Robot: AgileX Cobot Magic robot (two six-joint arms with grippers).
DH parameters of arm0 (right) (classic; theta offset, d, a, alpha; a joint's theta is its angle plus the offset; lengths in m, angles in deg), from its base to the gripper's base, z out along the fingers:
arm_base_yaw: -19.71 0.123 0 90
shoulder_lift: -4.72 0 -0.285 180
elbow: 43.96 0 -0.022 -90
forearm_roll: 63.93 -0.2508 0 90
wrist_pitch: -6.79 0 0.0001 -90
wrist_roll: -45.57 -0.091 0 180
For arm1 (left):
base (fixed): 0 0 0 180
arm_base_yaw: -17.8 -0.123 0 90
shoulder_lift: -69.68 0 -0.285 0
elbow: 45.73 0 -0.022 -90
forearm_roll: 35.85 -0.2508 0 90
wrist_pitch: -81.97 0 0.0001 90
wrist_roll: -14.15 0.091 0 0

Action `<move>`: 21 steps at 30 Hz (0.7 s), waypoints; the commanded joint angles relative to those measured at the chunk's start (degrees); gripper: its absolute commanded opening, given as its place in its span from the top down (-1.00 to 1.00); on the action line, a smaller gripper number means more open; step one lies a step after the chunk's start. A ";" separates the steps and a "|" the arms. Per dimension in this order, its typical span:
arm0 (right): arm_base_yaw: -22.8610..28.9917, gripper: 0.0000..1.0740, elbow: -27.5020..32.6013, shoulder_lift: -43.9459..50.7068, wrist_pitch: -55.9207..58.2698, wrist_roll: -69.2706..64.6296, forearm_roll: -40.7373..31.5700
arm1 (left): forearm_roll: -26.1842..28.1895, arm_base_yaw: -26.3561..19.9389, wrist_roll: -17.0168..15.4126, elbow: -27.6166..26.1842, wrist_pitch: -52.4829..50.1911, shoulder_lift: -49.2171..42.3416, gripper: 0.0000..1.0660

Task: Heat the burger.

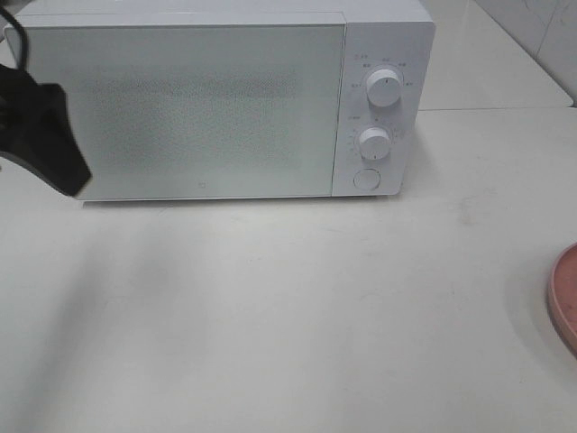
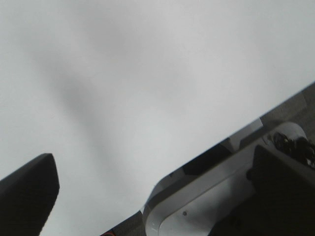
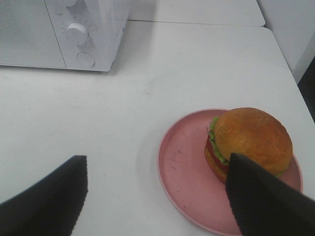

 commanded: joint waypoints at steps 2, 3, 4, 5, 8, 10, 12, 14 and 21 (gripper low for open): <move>-0.29 -0.40 0.17 1.60 -0.23 -0.06 0.40 | -1.89 -7.91 -0.46 -0.11 5.67 -6.36 -0.87; -0.29 -0.40 0.17 1.60 -0.23 -0.06 0.40 | -2.12 -9.80 -0.46 -0.11 5.67 -7.96 -0.87; -0.29 -0.40 0.17 1.60 -0.23 -0.06 0.40 | -2.12 -9.80 -0.46 -0.11 5.67 -7.96 -0.87; -0.29 -0.40 0.17 1.60 -0.23 -0.06 0.40 | -2.64 -13.24 -0.46 -0.11 5.67 -10.94 -0.87; -0.29 -0.40 0.17 1.60 -0.23 -0.06 0.40 | -4.64 -18.56 -0.52 -0.11 5.67 -15.64 -0.87; -0.29 -0.40 0.17 1.60 -0.23 -0.06 0.40 | -5.96 -21.43 -2.06 -0.11 5.61 -18.33 -0.87; -0.29 -0.40 0.17 1.60 -0.23 -0.06 0.40 | -8.82 -23.49 -6.47 0.11 5.61 -22.40 -0.87; -0.29 -0.40 0.17 1.60 -0.23 -0.06 0.40 | -9.74 -23.49 -7.05 1.20 5.56 -25.38 -0.87; -0.29 -0.40 0.17 1.60 -0.23 -0.06 0.40 | -10.08 -23.49 -5.27 11.69 0.92 -36.04 -0.87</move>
